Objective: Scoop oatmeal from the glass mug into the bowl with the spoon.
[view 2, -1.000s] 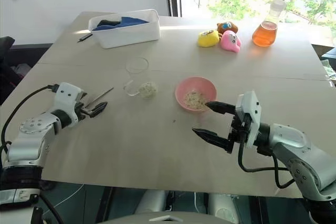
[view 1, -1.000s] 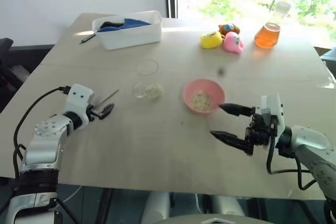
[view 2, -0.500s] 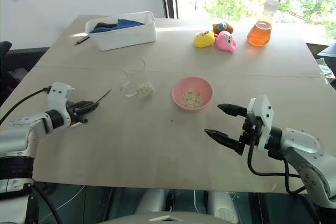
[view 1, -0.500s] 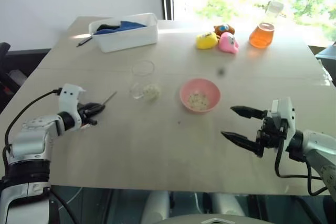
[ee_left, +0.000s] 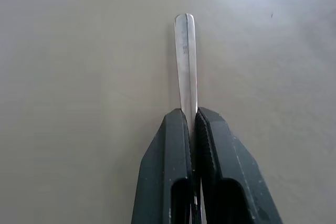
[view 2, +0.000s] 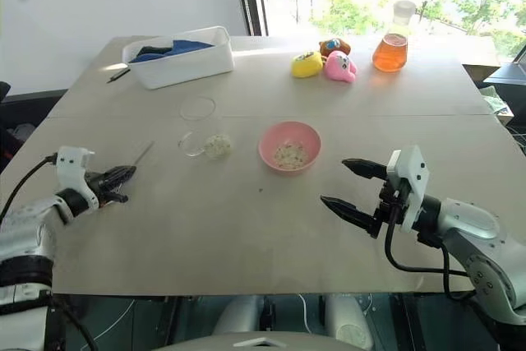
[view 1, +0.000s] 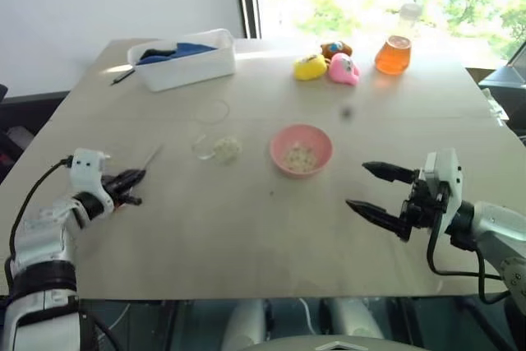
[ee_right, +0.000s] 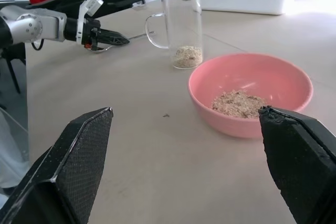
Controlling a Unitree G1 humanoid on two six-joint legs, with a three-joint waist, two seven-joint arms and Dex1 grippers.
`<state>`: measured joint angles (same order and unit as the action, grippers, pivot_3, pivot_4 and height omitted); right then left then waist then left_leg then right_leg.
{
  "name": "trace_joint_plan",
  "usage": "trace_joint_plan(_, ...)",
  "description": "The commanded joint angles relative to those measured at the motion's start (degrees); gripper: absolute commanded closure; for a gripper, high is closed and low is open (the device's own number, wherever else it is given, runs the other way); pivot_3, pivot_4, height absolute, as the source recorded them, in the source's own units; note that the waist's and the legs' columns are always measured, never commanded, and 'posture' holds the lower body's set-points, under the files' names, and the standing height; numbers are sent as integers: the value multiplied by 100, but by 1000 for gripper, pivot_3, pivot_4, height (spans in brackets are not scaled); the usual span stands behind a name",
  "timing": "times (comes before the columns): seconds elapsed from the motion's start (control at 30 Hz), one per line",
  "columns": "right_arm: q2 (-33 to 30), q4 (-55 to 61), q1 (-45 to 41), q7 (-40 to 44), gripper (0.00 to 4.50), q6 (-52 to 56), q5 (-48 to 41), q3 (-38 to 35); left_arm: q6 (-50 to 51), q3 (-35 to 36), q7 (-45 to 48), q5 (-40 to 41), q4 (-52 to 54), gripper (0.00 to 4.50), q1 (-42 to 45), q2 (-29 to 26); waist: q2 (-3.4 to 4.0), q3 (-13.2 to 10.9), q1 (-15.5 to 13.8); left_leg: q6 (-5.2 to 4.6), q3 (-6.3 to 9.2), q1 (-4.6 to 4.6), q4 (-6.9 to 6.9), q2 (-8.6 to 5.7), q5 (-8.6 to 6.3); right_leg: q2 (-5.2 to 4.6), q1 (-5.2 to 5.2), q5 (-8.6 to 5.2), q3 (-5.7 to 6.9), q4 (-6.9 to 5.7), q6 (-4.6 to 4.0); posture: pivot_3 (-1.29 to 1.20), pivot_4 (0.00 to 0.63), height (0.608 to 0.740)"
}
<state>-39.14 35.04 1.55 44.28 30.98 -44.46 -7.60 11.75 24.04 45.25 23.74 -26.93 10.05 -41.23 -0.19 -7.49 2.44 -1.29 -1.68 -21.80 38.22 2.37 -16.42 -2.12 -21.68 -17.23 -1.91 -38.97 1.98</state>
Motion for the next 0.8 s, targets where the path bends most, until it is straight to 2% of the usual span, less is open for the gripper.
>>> trace_joint_plan(0.03,113,154,-123,-97,0,36,-127,46,-140,40,338,701,2183,4411,-970,582,-25,-13,-37,2,-5,-6,6,-13,0,-21,1,-1,-1,5,1,0,150,740)
trace_joint_plan(0.13,190,204,-184,-253,0,191,-121,207,-218,-298,438,448,3111,4411,-1537,587,-78,-19,-89,3,13,-40,8,-21,0,-37,-15,-1,20,22,1,0,150,740)
trace_joint_plan(0.23,344,355,-253,-418,0,314,-94,554,-169,-321,158,498,3727,4411,-1653,716,-79,-22,-169,3,35,-47,4,-25,-1,-47,-11,-1,42,40,-1,0,150,740)
trace_joint_plan(0.37,768,497,-311,-774,0,542,-269,937,-515,-310,-8,167,4309,4411,-2033,736,-72,-26,-164,3,58,-60,3,-24,-1,-51,-14,-2,67,39,-4,0,150,740)
trace_joint_plan(0.53,1103,454,-414,-1040,0,746,-420,1115,-789,-437,9,-78,4628,4411,-2447,757,-67,-29,-152,2,55,-71,2,-27,-1,-52,-14,-2,69,58,-4,0,150,740)
trace_joint_plan(0.8,1176,297,-497,-1017,0,718,-332,1176,-1136,-513,-364,-471,4677,4411,-2553,1009,-66,-30,-172,1,70,-82,4,-31,-1,-51,-13,-1,87,64,-3,0,150,740)
